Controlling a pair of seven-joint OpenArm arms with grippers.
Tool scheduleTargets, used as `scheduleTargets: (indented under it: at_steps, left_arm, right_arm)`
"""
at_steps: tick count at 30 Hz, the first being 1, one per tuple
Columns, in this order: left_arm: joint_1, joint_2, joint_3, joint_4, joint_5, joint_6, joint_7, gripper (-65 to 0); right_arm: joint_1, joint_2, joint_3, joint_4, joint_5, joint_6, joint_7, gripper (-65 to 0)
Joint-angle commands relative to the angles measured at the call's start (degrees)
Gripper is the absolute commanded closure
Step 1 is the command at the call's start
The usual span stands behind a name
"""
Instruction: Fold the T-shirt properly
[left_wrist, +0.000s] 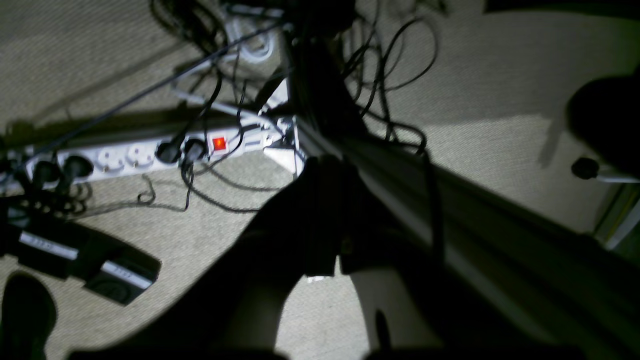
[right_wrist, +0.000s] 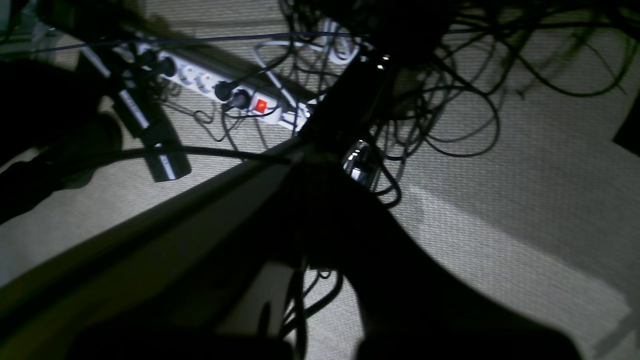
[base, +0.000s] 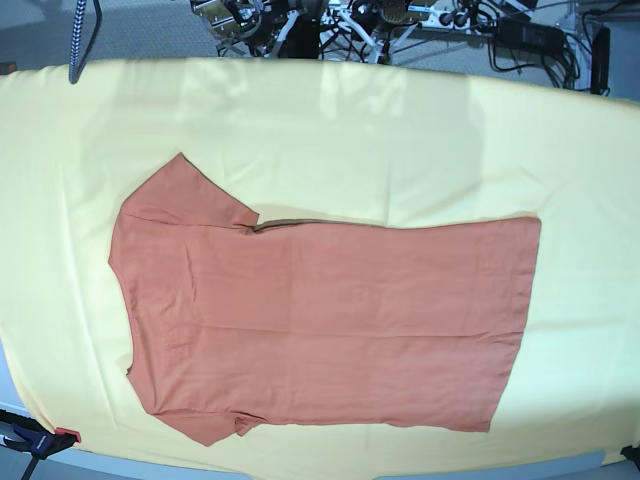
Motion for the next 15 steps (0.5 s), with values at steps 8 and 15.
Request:
scheduleTargets:
  at_steps: [8,15]
  left_arm:
    - [0.2,0.3,0.1,0.3,-0.2,-0.4,-1.2,0.0]
    - [0.2,0.3,0.1,0.3,-0.2,-0.4,-1.0,0.0]
  right_arm:
    - [0.0,-0.2,-0.1,0.7,0.1,0.3,2.7,0.0]
    - [0.0,-0.2,-0.1,0.7,0.1,0.2,2.7,0.0]
